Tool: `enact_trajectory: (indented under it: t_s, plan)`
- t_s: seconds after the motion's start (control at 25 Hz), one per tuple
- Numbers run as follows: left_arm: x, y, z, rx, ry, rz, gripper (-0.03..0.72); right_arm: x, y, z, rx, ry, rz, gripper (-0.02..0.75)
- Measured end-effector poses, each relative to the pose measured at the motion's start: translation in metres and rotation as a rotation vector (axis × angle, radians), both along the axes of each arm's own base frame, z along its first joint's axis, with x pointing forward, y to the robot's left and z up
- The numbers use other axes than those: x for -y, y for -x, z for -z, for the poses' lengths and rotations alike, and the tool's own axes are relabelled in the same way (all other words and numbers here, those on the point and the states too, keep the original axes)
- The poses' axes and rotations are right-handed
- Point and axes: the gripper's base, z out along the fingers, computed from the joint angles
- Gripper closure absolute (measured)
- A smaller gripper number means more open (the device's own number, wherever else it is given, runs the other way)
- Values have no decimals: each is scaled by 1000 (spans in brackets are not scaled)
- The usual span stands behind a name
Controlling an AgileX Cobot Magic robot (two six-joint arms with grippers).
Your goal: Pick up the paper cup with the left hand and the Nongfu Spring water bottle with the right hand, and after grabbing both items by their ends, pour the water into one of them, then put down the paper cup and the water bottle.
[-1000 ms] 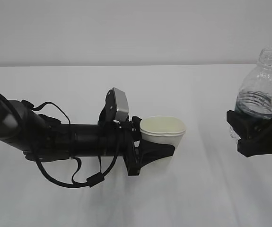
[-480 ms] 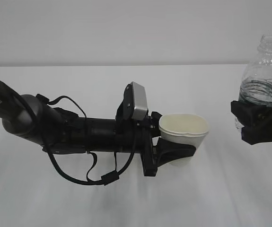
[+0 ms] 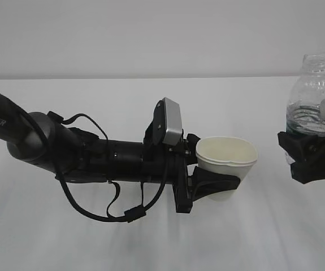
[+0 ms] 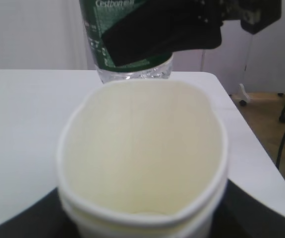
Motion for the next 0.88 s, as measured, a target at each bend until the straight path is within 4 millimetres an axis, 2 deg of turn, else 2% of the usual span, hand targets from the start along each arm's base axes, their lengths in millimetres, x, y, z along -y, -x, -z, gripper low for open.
enact_trajectory:
  t_s: [0.16, 0.52, 0.88]
  plan:
    - [0, 0, 0, 0, -1, 1, 282, 1, 0, 1, -9, 42, -13, 293]
    - [1, -1, -1, 7, 2, 3, 283, 0, -12, -12, -1, 151, -43, 330]
    - [1, -1, -1, 7, 2, 3, 283, 0, -12, -12, 9, 202, -66, 333]
